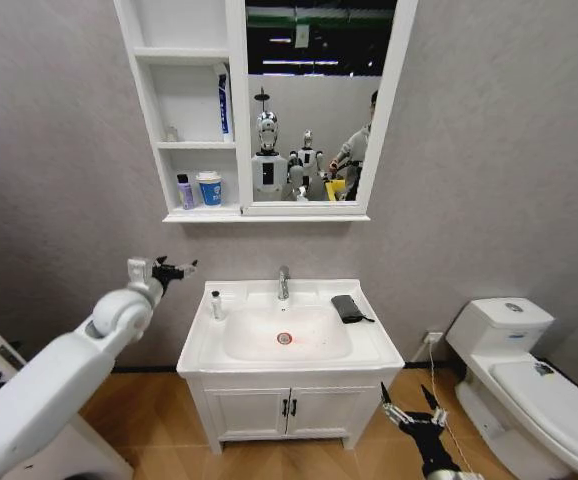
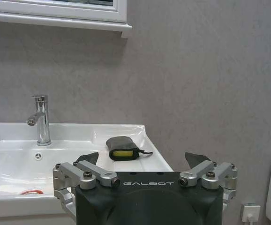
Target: Move facial cleanser and shampoo from washbasin to cabinet, then wipe washbasin with towel.
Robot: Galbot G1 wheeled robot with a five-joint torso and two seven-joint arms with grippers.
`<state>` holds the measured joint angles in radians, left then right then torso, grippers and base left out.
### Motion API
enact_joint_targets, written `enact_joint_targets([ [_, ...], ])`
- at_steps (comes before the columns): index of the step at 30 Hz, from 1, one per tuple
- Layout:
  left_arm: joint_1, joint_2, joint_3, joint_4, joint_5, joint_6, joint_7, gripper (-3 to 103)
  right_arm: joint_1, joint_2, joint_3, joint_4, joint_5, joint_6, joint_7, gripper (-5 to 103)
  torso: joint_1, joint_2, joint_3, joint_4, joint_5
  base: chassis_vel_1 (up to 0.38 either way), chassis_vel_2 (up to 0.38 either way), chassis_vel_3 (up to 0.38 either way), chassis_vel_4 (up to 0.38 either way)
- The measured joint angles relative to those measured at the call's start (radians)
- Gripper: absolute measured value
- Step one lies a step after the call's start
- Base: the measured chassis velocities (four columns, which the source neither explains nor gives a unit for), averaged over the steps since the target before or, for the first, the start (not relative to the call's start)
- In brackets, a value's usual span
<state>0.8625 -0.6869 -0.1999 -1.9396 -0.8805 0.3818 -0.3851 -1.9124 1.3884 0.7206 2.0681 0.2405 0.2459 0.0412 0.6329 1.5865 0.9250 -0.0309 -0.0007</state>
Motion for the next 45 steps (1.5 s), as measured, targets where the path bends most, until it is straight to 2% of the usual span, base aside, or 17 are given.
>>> enact_joint_targets([
  [1, 0.0, 0.0, 0.0, 0.0, 0.0, 0.0, 0.0, 99, 0.0, 0.0, 0.0, 0.0, 0.0, 0.0, 0.0, 100, 0.0, 0.0, 0.0, 0.0, 0.0, 0.0, 0.0, 0.0, 0.0],
  [3, 0.111, -0.036, -0.024, -0.023, 0.055, -0.032, 0.009, 99, -0.004, 0.003, 0.002, 0.002, -0.002, 0.003, 0.0, 100, 0.0, 0.0, 0.0, 0.0003, 0.0, 0.0, 0.0, 0.0, 0.0],
  [4, 0.111, -0.036, -0.024, -0.023, 0.055, -0.032, 0.009, 99, -0.004, 0.003, 0.002, 0.002, -0.002, 0.003, 0.0, 100, 0.0, 0.0, 0.0, 0.0003, 0.0, 0.0, 0.0, 0.0, 0.0],
  [6, 0.197, -0.08, -0.021, -0.023, 0.118, -0.068, 0.026, 99, -0.005, 0.003, 0.002, 0.002, -0.003, 0.005, 0.0, 100, 0.0, 0.0, 0.0, 0.0006, 0.0, 0.0, 0.0, 0.0, 0.0],
  [7, 0.197, -0.08, -0.021, -0.023, 0.118, -0.068, 0.026, 99, -0.005, 0.003, 0.002, 0.002, -0.003, 0.005, 0.0, 100, 0.0, 0.0, 0.0, 0.0006, 0.0, 0.0, 0.0, 0.0, 0.0],
  [9, 0.216, -0.127, 0.015, 0.023, 0.186, -0.09, 0.044, 99, -0.007, 0.002, 0.006, 0.002, 0.0, 0.008, 0.0, 100, 0.0, 0.0, 0.0, 0.0005, 0.0001, 0.0, 0.0, 0.0, 0.0],
  [10, 0.216, -0.127, 0.015, 0.023, 0.186, -0.09, 0.044, 99, -0.007, 0.002, 0.006, 0.002, 0.0, 0.008, 0.0, 100, 0.0, 0.0, 0.0, 0.0005, 0.0001, 0.0, 0.0, 0.0, 0.0],
  [12, 0.191, -0.179, 0.048, 0.099, 0.237, -0.1, 0.055, 99, -0.005, -0.003, 0.012, -0.003, 0.006, 0.014, 0.0, 100, 0.0, 0.0, 0.0, 0.0003, 0.0001, 0.0, 0.0, 0.0, 0.0],
  [17, 0.15, -0.245, 0.074, 0.211, 0.292, -0.105, 0.061, 99, 0.007, -0.022, 0.011, -0.017, 0.021, 0.014, 0.0, 100, 0.0, 0.0, 0.0, 0.0007, 0.0004, 0.0, 0.0, 0.0, 0.0],
  [19, 0.09, -0.298, 0.104, 0.306, 0.323, -0.116, 0.071, 99, 0.002, -0.024, 0.021, -0.025, 0.032, 0.016, -0.002, 100, 0.0, 0.0, 0.0, 0.0005, -0.0001, 0.0, 0.0, 0.0, 0.0],
  [21, 0.075, -0.309, 0.111, 0.327, 0.329, -0.119, 0.072, 99, 0.001, -0.024, 0.023, -0.027, 0.034, 0.017, -0.002, 100, 0.0, 0.0, 0.0, 0.0004, 0.0, 0.0, 0.0, 0.0, 0.0],
  [23, 0.012, -0.353, 0.131, 0.411, 0.377, -0.139, 0.097, 99, -0.005, -0.025, 0.038, -0.036, 0.048, 0.029, -0.005, 100, 0.0, 0.0, 0.0, 0.0001, 0.0002, 0.0, 0.0, 0.0, 0.0],
  [29, -0.083, -0.41, 0.161, 0.532, 0.402, -0.156, 0.108, 99, -0.004, -0.035, 0.061, -0.044, 0.069, 0.031, -0.006, 100, 0.0, 0.0, 0.0, 0.0004, 0.0002, 0.0, 0.0, 0.0, 0.0],
  [37, -0.211, -0.488, 0.191, 0.726, 0.402, -0.16, 0.069, 98, 0.002, -0.037, 0.062, -0.045, 0.077, 0.029, -0.006, 100, 0.0, 0.0, 0.0, 0.0003, 0.0001, 0.0, 0.0, 0.0, 0.0],
  [45, -0.25, -0.535, 0.186, 0.816, 0.416, -0.176, 0.048, 97, -0.002, -0.035, 0.068, -0.056, 0.083, 0.03, -0.007, 100, 0.0, 0.0, 0.0, 0.0004, 0.0002, 0.0, 0.0, 0.0, 0.0],
])
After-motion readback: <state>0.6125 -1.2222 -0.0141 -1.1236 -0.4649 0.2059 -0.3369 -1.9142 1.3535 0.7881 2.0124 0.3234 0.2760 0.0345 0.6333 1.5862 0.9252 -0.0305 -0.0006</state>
